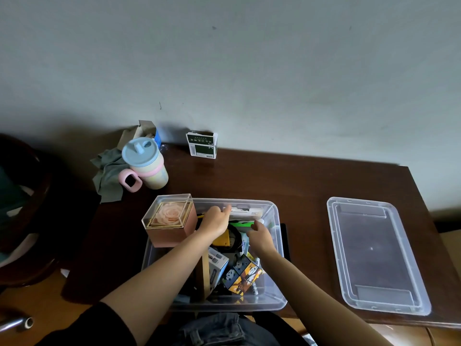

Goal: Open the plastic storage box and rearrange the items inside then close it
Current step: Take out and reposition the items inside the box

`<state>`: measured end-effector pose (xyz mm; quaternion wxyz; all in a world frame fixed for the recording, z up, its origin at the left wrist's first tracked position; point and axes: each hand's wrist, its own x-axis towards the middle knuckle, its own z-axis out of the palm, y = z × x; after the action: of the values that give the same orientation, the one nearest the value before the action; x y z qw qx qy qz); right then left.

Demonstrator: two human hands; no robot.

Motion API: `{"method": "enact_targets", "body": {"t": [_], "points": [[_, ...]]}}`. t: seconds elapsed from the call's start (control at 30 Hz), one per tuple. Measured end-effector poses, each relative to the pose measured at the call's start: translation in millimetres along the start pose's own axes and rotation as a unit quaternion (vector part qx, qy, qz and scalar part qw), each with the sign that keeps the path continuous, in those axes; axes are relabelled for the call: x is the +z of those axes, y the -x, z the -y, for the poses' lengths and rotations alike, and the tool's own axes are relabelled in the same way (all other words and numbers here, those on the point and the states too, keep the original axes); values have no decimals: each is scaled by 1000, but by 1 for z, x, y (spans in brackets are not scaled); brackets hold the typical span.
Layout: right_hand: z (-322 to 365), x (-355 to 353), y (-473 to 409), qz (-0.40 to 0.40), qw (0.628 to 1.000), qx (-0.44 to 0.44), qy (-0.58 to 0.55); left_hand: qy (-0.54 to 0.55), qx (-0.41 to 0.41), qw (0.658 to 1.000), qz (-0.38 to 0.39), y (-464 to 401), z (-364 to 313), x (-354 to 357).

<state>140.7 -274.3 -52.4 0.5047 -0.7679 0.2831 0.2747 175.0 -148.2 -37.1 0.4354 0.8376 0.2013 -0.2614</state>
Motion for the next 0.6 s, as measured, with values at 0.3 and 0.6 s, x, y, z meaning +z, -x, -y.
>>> {"method": "enact_targets", "body": {"t": [0.3, 0.6], "points": [[-7, -8, -2, 69, 982, 9, 174, -11, -24, 1000, 15, -6, 4, -2], [-13, -4, -1, 88, 983, 59, 148, -250, 97, 959, 92, 23, 6, -25]]}}
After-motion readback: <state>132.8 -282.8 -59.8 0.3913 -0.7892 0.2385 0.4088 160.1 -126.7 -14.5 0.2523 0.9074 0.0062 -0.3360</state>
